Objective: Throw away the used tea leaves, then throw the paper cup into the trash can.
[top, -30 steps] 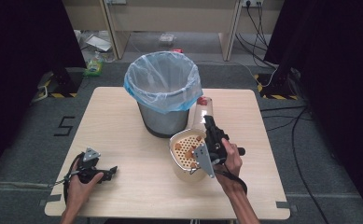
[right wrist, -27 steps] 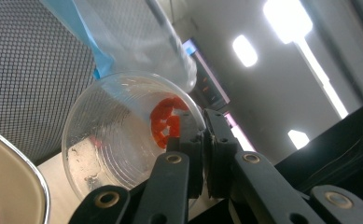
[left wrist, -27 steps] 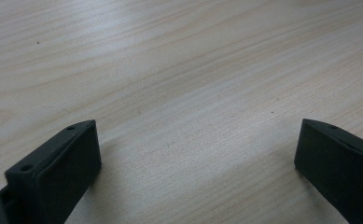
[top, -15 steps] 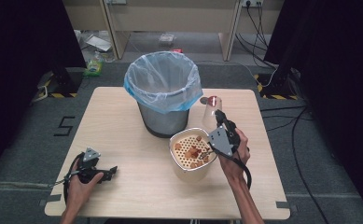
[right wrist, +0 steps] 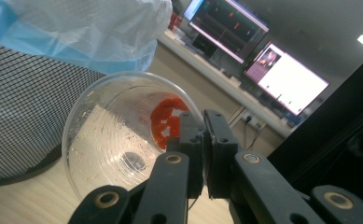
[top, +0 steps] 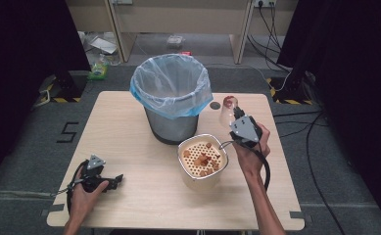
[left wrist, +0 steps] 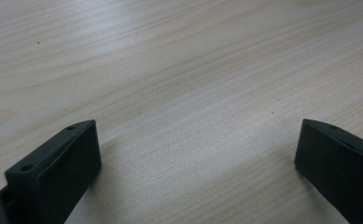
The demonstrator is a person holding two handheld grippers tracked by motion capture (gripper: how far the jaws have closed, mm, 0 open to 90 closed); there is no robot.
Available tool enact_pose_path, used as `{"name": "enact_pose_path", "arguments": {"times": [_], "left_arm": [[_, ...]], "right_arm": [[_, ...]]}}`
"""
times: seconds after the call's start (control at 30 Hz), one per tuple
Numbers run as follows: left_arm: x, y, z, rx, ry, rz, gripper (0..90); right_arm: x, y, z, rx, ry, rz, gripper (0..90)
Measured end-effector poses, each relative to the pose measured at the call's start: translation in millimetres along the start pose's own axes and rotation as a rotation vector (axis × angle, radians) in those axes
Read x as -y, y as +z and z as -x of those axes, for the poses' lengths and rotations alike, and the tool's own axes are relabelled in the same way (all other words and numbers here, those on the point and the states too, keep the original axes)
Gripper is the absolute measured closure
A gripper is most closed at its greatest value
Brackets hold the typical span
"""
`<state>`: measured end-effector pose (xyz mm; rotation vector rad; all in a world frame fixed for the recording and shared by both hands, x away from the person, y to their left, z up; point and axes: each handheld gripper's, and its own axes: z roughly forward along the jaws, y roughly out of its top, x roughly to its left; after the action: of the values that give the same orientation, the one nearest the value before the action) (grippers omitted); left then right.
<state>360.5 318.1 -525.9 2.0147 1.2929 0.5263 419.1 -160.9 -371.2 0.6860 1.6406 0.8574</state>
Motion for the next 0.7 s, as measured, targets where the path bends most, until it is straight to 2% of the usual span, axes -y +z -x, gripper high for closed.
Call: {"name": "enact_pose_path", "arguments": {"times": [0.13,0.33,0.37,0.47,0.7], "left_arm": [[-0.2,0.2,0.0,-0.001,-0.001,0.0,0.0],[-0.2,0.3,0.0,-0.001,-0.001,0.001,0.0],[-0.2,0.3,0.0,-0.001,-0.001,0.0,0.0],[-0.2,0.2,0.0,-0.001,-0.001,0.0,0.0],[-0.2,0.2,0.0,-0.001,-0.001,0.0,0.0]], "right_arm": [[-1.3,8.4,11.4,-0.029,0.069,-0.025,87.2],[-1.7,17.5,24.5,-0.068,0.147,-0.059,87.1],[-2.3,18.8,26.1,-0.073,0.151,-0.065,87.1],[-6.3,21.8,29.1,-0.067,0.122,-0.08,87.1],[-14.6,29.5,38.5,-0.077,0.15,-0.089,87.0]]}}
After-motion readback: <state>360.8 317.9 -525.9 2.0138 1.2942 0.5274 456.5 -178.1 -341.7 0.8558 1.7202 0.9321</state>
